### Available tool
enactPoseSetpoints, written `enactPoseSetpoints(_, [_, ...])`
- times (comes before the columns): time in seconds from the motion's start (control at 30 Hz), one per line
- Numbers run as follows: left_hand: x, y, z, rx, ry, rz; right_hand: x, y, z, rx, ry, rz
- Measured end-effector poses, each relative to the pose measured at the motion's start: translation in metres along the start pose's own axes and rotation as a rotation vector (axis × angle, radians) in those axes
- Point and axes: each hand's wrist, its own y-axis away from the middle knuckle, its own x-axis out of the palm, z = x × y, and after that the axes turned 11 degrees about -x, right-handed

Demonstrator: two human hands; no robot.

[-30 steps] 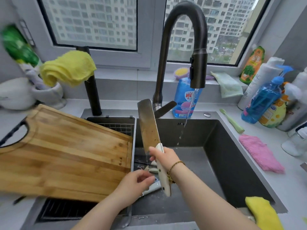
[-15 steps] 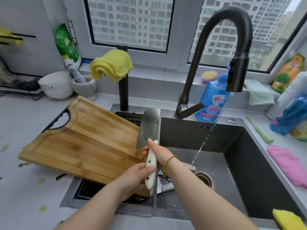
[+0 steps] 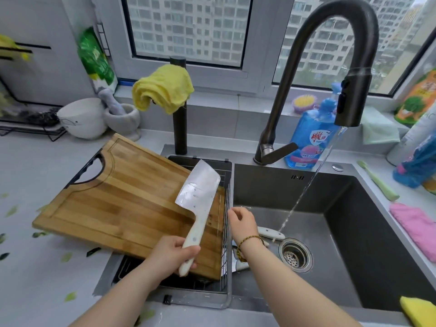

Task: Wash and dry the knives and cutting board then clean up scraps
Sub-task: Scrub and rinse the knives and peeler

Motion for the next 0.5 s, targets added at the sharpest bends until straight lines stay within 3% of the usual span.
enactPoseSetpoints(0.2, [0.004,-0.013,0.007,-0.066,-0.061,-0.048,-0.003,0.002,-0.006,0.084,-0.002,0.120])
enactPoseSetpoints(0.5, [0.027,-0.032,0.007,-0.091,-0.070,-0.145,-0.005,0.002,-0.012,0.082,-0.099,0.154])
